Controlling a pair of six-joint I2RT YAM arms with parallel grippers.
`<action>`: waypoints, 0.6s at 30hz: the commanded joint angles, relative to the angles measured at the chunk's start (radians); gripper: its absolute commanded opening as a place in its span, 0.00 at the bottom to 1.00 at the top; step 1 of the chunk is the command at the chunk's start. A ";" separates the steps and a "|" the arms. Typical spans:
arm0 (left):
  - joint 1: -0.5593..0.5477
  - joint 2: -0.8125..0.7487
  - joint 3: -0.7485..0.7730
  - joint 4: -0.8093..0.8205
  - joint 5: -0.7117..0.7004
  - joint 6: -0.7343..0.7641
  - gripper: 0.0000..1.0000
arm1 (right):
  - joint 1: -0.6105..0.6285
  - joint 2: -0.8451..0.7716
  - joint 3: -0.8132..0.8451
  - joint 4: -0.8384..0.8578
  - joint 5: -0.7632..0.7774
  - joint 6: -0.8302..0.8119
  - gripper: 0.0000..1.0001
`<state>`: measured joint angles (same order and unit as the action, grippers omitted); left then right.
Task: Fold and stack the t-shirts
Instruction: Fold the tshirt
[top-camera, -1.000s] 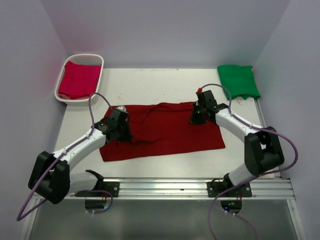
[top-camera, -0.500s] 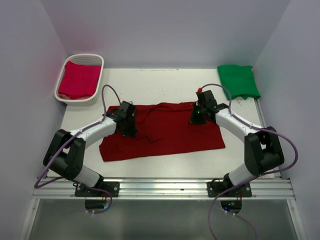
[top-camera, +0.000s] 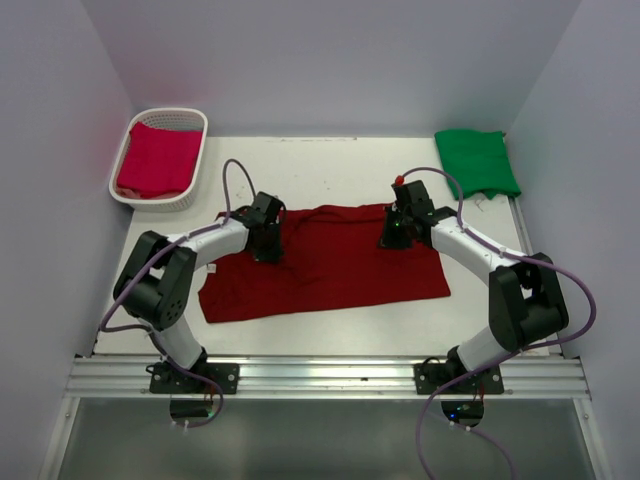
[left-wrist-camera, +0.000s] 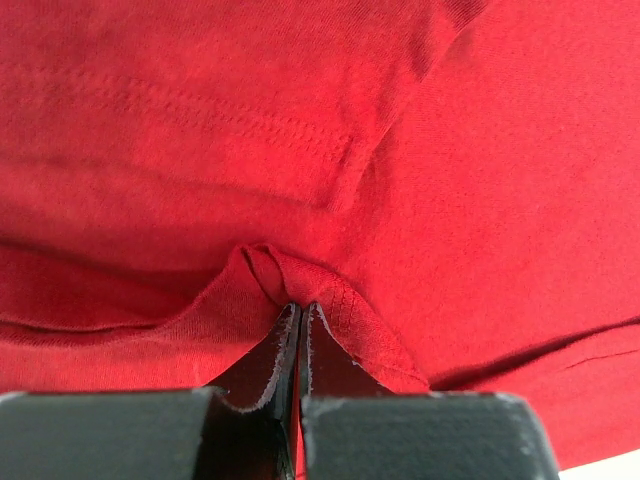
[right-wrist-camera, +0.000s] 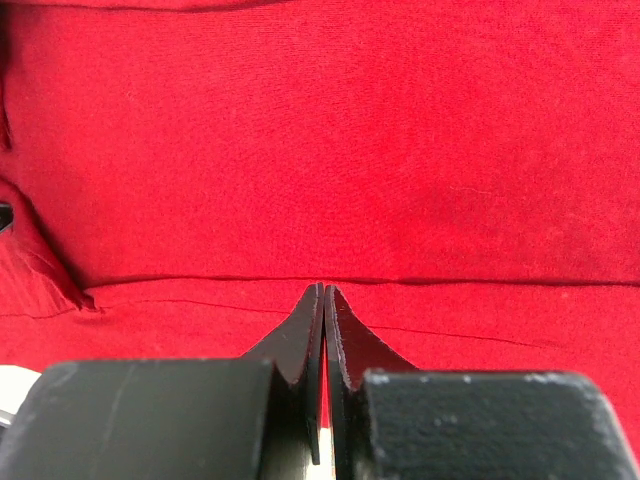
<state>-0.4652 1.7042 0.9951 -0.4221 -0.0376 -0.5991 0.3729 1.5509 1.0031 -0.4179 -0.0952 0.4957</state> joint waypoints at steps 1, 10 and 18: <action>-0.003 0.023 0.050 0.062 0.016 0.041 0.00 | 0.001 -0.002 0.009 0.016 0.014 -0.017 0.00; -0.003 0.029 0.100 0.068 0.042 0.053 0.00 | 0.003 0.020 0.005 0.027 0.012 -0.020 0.00; -0.003 0.066 0.152 0.066 0.091 0.064 0.00 | 0.003 0.038 0.011 0.031 0.009 -0.019 0.00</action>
<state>-0.4652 1.7504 1.0985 -0.4038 0.0223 -0.5621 0.3729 1.5845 1.0031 -0.4160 -0.0956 0.4923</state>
